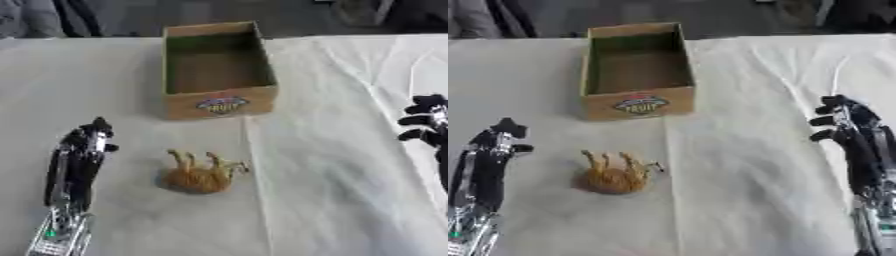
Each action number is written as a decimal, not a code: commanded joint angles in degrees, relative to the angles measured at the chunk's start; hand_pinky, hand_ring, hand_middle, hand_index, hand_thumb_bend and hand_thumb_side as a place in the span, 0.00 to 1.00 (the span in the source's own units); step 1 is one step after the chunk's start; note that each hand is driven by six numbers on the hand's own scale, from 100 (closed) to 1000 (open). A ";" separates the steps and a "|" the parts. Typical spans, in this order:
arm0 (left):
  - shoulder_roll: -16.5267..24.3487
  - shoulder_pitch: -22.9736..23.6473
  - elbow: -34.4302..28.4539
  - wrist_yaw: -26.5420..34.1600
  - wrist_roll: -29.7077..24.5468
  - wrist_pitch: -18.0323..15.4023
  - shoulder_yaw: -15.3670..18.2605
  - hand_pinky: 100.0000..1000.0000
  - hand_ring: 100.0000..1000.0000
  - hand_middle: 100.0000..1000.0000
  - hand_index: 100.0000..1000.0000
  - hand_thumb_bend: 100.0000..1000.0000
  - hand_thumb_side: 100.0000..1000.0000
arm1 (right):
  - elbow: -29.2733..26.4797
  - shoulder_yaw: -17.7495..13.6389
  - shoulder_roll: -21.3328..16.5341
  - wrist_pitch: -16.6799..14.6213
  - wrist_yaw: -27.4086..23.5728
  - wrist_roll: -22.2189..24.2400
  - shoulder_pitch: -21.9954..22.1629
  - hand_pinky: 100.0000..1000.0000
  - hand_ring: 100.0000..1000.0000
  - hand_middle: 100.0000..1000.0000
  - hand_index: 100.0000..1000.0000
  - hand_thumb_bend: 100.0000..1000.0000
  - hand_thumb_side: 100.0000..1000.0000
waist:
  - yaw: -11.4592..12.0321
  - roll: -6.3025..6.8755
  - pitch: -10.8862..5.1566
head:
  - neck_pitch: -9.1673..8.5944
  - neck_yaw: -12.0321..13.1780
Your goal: Pick up objects on the table and place them in the box.
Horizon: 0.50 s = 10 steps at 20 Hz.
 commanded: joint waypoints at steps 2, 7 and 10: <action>2.09 -1.31 -1.95 -0.85 -1.29 -0.19 0.35 0.53 0.76 0.46 0.56 0.24 0.47 | -0.62 -0.12 -0.69 -0.07 0.06 0.25 -0.41 0.42 0.56 0.55 0.70 0.00 0.65 | -0.08 0.04 -0.89 | -0.26 -0.25; 4.88 -2.57 -3.40 -2.15 -4.28 0.01 0.14 0.55 0.79 0.48 0.59 0.34 0.42 | -0.57 -0.10 -0.77 -0.01 0.09 0.28 -0.34 0.42 0.56 0.55 0.70 0.00 0.65 | -0.12 0.20 -1.04 | -0.28 -0.38; 8.80 -4.74 -5.21 -3.74 -7.74 0.91 -0.30 0.56 0.82 0.51 0.61 0.39 0.35 | -0.52 -0.08 -0.83 0.09 0.10 0.27 -0.26 0.42 0.56 0.55 0.70 0.00 0.65 | -0.14 0.36 -1.21 | -0.31 -0.58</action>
